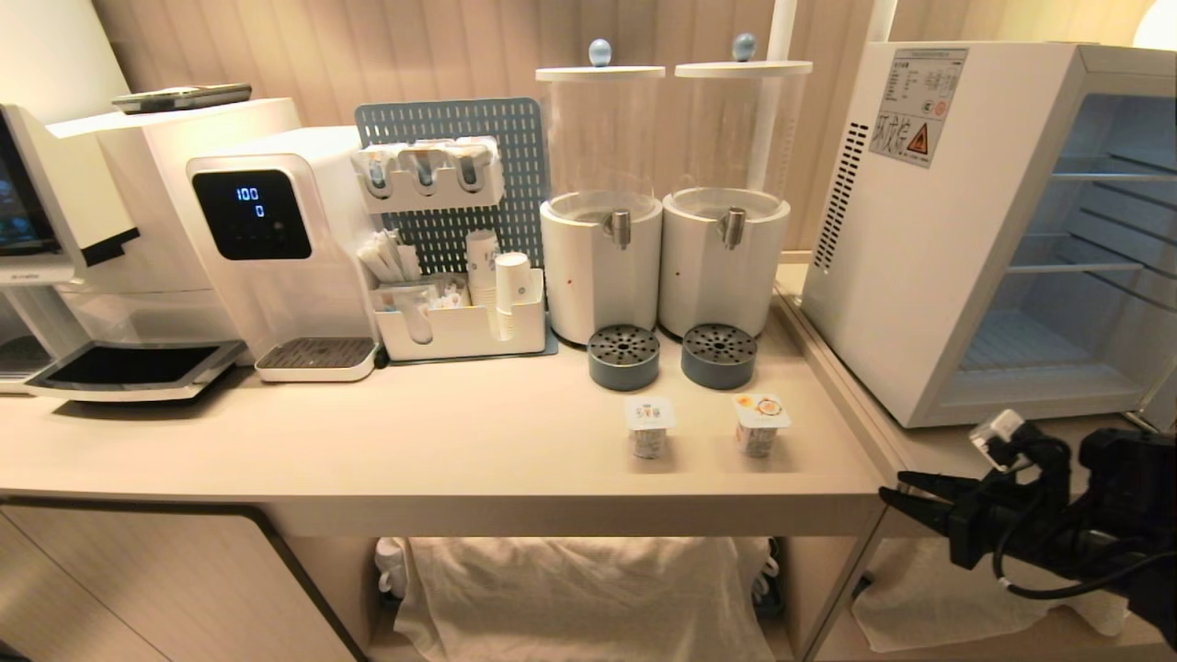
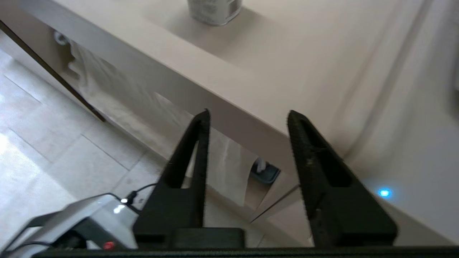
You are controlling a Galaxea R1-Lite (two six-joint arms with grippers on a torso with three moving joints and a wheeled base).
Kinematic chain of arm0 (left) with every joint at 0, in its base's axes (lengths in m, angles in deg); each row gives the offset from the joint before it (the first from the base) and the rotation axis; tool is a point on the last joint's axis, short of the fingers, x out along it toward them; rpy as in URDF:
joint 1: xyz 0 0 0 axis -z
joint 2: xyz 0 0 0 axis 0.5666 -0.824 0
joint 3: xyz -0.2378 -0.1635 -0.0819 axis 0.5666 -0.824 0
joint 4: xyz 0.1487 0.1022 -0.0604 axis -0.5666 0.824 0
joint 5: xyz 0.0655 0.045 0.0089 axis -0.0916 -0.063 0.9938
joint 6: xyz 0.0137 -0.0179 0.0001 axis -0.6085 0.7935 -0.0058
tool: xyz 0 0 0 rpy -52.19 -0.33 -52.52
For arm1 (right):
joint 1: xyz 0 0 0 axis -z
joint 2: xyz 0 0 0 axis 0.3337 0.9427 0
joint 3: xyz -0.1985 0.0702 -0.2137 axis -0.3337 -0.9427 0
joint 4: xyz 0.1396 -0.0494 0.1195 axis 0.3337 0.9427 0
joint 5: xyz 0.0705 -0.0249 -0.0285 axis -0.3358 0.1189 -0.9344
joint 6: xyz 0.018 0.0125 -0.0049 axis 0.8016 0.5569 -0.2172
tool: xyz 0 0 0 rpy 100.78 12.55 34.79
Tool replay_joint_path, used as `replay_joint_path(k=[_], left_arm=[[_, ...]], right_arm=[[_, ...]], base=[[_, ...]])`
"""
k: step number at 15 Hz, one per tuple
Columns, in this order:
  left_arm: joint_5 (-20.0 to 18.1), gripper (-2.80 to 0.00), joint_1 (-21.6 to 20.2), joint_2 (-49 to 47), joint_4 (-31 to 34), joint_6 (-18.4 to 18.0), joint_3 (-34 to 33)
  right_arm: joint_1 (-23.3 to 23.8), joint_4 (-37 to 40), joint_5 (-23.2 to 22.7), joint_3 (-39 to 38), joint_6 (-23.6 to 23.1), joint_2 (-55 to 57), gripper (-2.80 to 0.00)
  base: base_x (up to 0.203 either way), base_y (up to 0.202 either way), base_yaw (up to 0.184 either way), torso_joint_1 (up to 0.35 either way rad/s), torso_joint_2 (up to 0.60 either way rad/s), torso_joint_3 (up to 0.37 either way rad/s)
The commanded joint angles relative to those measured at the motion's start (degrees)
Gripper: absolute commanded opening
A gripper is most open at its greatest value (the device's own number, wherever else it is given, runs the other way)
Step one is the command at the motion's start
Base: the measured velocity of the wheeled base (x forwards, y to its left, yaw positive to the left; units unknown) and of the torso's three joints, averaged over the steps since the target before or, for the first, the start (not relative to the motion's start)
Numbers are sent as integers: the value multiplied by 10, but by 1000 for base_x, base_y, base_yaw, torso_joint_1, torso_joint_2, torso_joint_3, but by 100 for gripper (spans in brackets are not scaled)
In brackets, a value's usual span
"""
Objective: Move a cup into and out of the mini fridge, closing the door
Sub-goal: Put the yoghurt in the freezer
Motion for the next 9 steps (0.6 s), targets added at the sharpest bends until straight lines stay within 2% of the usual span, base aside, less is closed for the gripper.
replay_joint_path(k=[1, 5, 7, 9], left_arm=[[0, -280, 0, 0, 0, 0, 0], [0, -280, 0, 0, 0, -1, 0], [0, -280, 0, 0, 0, 0, 0], [0, -280, 0, 0, 0, -1, 0]], right_arm=[[-48, -107, 22, -4, -8, 135, 0], [-151, -146, 71, 31, -13, 126, 0], [-153, -148, 89, 83, -8, 135, 0], [-131, -140, 94, 120, 20, 140, 0]], base=[[0, 0, 0, 0, 0, 0], [0, 0, 0, 0, 0, 0], [0, 0, 0, 0, 0, 0], [0, 0, 0, 0, 0, 0]])
